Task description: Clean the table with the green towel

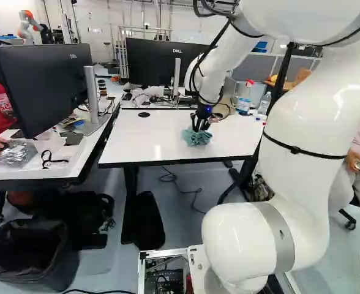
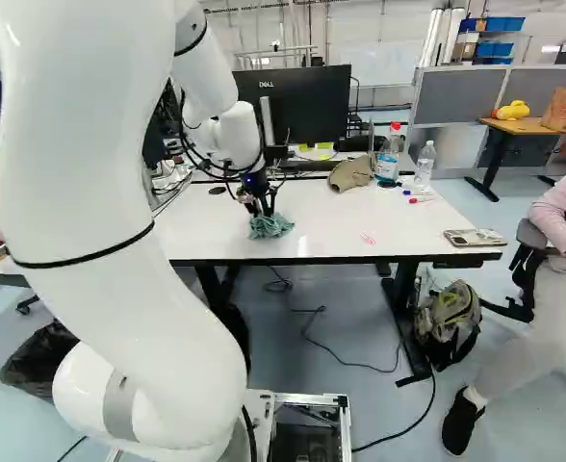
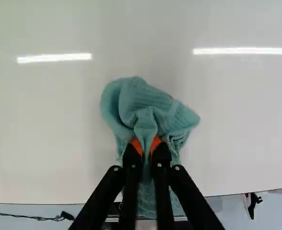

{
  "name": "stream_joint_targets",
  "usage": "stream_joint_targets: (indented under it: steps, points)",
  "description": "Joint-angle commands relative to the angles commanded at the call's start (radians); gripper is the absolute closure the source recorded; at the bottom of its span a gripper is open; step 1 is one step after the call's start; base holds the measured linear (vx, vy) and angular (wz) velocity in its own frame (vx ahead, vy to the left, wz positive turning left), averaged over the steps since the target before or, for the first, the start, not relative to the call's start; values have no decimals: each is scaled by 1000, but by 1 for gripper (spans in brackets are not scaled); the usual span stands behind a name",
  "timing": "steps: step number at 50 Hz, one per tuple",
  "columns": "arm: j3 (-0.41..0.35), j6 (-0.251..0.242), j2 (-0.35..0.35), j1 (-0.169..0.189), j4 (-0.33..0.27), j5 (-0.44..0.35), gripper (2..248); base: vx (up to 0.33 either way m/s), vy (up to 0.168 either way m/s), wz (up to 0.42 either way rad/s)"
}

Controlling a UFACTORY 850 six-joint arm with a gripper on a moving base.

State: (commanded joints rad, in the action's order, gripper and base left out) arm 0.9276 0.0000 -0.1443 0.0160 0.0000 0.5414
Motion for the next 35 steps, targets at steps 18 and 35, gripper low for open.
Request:
stream_joint_targets:
  steps: [18, 35]
  points:
    - [-61, 0, 54, -63, 0, 0, 212, 0, 0, 0]
    - [-129, 0, 118, -118, 0, 0, 212, 0, 0, 0]
